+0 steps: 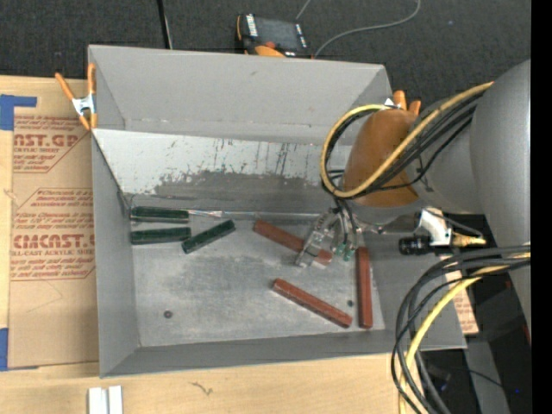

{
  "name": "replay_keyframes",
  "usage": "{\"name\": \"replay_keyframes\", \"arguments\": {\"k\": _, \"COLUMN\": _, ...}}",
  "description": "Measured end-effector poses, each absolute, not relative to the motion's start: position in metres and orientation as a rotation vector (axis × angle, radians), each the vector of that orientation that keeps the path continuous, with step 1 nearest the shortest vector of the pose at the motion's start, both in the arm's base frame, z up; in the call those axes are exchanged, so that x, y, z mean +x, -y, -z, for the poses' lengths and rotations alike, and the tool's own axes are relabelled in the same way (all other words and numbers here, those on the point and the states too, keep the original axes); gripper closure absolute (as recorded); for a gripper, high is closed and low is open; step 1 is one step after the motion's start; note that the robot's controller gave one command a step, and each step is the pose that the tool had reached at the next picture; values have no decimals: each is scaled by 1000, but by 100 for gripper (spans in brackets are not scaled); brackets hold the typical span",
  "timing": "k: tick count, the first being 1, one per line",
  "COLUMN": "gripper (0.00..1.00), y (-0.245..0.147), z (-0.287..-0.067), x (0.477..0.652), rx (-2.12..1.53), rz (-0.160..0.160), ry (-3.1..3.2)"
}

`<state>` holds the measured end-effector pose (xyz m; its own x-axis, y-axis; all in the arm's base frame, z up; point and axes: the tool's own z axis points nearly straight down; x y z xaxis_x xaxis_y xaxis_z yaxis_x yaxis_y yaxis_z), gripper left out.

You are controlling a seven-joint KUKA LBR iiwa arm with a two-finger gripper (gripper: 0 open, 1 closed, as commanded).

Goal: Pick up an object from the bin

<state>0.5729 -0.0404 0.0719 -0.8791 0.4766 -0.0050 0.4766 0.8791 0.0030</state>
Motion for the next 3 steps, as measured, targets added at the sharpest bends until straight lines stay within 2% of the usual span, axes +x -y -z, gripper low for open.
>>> {"name": "replay_keyframes", "arguments": {"k": 1, "gripper": 100, "y": 32, "z": -158, "x": 557, "rx": 726, "rz": -4, "ry": -3049}}
{"name": "replay_keyframes", "arguments": {"k": 2, "gripper": 0, "y": 32, "z": -153, "x": 556, "rx": 729, "rz": -1, "ry": -3055}}
{"name": "replay_keyframes", "arguments": {"k": 3, "gripper": 0, "y": 50, "z": -65, "x": 593, "rx": 696, "rz": 3, "ry": -3067}}
